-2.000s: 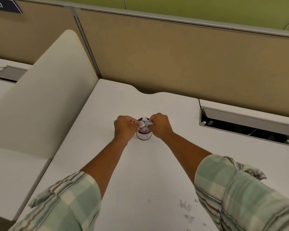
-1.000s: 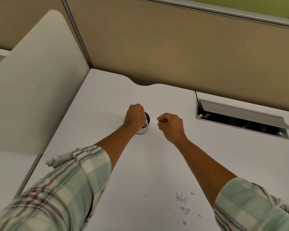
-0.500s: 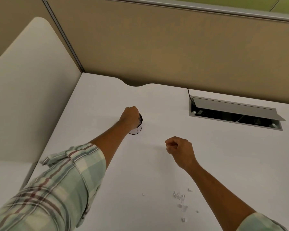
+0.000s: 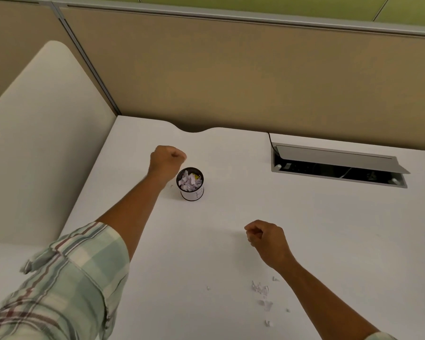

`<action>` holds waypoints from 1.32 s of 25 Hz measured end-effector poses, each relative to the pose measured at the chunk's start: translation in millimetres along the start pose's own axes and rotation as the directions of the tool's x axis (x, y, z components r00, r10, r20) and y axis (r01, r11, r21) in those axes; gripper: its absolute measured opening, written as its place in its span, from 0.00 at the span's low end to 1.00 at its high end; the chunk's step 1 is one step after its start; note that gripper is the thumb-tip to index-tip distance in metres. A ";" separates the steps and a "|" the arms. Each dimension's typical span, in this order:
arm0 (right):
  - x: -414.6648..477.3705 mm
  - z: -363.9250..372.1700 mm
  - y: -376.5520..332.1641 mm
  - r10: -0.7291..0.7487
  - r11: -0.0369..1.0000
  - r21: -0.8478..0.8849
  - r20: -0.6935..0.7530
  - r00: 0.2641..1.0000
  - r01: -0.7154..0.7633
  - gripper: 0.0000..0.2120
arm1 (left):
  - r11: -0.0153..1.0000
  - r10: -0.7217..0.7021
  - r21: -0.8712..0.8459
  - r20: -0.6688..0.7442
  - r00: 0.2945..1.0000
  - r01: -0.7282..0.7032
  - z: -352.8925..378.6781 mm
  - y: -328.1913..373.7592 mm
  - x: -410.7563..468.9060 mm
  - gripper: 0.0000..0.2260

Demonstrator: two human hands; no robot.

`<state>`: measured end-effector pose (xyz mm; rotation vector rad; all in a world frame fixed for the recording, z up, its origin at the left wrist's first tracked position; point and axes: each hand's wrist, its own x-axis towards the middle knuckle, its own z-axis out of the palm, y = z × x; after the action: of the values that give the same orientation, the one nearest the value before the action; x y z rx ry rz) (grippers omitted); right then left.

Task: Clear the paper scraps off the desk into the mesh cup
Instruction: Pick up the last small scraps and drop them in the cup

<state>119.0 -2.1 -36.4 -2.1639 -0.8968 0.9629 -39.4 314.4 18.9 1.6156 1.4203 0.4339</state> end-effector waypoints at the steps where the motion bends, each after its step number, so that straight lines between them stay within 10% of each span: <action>1: -2.1 -0.2 3.9 0.009 1.000 -0.012 -0.005 1.000 -0.009 0.13 | 0.999 -0.024 -0.044 -0.061 0.998 0.022 -4.1 -4.3 3.2 0.06; 13: -32.2 -14.0 54.1 0.112 0.982 -0.147 -0.040 0.993 -0.116 0.12 | 0.889 -0.037 0.457 0.106 0.994 -0.015 11.0 -97.6 11.2 0.24; 18: -34.5 -17.5 51.6 0.099 0.983 -0.151 -0.058 0.993 -0.107 0.11 | 0.885 0.007 0.464 0.076 0.997 -0.042 16.7 -102.9 -2.1 0.07; 33: -91.9 -31.9 102.3 0.146 0.957 -0.239 -0.096 0.985 -0.165 0.10 | 0.899 0.096 0.350 0.431 0.897 -0.264 129.8 -152.0 -254.0 0.06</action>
<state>131.7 -141.0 -57.9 -2.4969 -0.8566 0.8721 -101.3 18.6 -95.6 2.0407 1.0827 -0.1058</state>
